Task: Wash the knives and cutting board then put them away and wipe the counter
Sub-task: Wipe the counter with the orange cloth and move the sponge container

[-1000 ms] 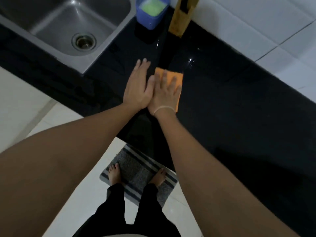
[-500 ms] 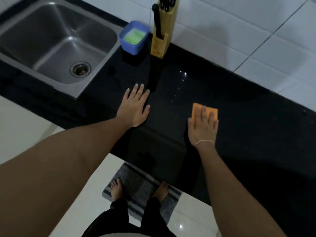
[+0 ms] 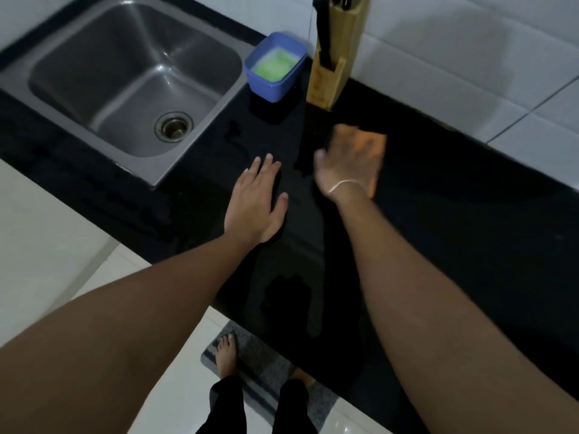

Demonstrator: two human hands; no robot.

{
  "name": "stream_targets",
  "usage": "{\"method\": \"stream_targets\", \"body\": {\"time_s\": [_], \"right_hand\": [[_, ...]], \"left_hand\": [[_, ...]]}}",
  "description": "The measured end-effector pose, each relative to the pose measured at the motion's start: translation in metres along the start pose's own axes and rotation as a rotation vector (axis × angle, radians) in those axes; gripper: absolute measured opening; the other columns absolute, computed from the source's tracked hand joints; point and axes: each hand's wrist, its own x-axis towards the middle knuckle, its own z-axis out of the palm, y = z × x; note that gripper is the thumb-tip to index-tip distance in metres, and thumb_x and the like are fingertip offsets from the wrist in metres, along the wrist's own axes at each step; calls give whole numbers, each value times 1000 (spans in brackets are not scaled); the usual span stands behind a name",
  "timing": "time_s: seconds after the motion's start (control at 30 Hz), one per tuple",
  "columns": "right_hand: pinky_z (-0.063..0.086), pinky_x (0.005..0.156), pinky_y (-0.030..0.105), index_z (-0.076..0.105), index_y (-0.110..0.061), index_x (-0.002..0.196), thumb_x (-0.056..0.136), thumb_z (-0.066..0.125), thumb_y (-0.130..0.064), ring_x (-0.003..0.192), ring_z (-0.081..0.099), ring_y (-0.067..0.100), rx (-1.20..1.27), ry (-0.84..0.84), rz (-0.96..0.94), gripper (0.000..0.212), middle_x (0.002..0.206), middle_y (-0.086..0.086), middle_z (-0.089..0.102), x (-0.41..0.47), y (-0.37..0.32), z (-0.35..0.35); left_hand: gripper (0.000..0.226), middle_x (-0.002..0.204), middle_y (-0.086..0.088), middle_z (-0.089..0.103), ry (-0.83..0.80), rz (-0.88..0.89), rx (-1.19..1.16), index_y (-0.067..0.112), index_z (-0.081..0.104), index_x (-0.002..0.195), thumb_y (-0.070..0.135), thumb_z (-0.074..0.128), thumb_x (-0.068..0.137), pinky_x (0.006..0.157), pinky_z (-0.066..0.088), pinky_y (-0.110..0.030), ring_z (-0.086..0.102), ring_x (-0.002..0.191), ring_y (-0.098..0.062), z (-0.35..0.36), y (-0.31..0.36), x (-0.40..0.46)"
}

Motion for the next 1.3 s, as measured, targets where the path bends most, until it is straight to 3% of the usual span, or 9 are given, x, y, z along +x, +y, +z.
{"method": "stream_targets", "body": {"time_s": [0.1, 0.2, 0.43, 0.7, 0.87, 1.07, 1.3], "right_hand": [[-4, 121, 58, 2, -28, 161, 101, 16, -58, 153, -9, 38, -14, -64, -243, 69, 169, -2, -6, -43, -34, 14], [-4, 123, 53, 8, -31, 161, 101, 15, -61, 155, -8, 31, 11, -78, -354, 68, 169, -7, -1, -90, 3, 20], [0, 124, 51, 13, -32, 160, 101, 18, -58, 155, -3, 29, 62, -22, -208, 64, 169, -7, 6, -96, 62, 15], [-5, 123, 52, 0, -28, 161, 102, 11, -59, 154, -9, 34, 138, -58, 113, 68, 169, -3, -9, 7, 80, -19], [-6, 119, 63, -4, -19, 161, 98, 15, -64, 151, -13, 44, 101, -86, 226, 80, 168, 4, -14, 71, 57, -33], [-2, 119, 65, 1, -12, 161, 98, 18, -63, 150, -7, 50, 43, -27, 187, 83, 168, 11, -8, 105, 29, -30], [3, 120, 62, 7, -15, 160, 101, 23, -56, 151, 1, 46, -47, 34, -130, 74, 169, 6, 6, 86, 41, -22]], "left_hand": [[65, 168, -7, 22, -6, -79, -46, 12, 29, 159, 30, 48, 100, 127, 16, -42, 14, 157, -22, -4, 4, 2], [64, 170, -7, 18, -58, -82, 54, 13, 25, 161, 32, 43, 102, 128, 14, -42, 11, 157, -23, -4, 11, 0], [64, 171, -3, 13, -141, -69, 284, 20, 18, 163, 42, 31, 104, 127, 11, -45, 4, 158, -24, -3, 14, 4], [64, 170, -2, 15, -150, -73, 306, 21, 20, 162, 45, 28, 104, 127, 12, -45, 5, 158, -24, -4, 11, 5], [64, 170, -2, 16, -144, -64, 305, 21, 23, 162, 46, 30, 103, 125, 12, -44, 6, 158, -25, -6, 8, 7], [65, 170, -2, 19, -126, -37, 285, 20, 26, 161, 48, 30, 102, 125, 13, -46, 8, 158, -25, 0, 7, 5], [66, 169, -4, 22, -112, -23, 298, 19, 29, 160, 49, 33, 101, 124, 15, -46, 11, 157, -27, -1, 10, 6]]}}
